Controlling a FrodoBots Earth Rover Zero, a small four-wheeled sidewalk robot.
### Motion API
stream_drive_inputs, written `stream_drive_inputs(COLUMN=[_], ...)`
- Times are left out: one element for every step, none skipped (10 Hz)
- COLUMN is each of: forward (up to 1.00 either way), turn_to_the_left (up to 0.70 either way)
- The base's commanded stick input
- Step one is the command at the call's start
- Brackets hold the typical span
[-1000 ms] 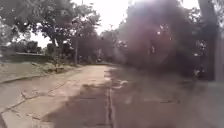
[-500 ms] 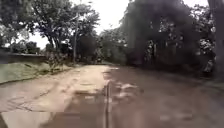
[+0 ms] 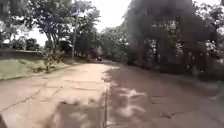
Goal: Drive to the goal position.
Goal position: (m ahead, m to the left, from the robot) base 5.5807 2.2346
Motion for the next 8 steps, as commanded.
stream_drive_inputs(forward=[1.00,1.00,1.00,1.00,1.00,1.00,1.00,1.00], turn_to_the_left=[0.00,0.00,0.27,0.27,0.13,0.00,0.00,0.00])
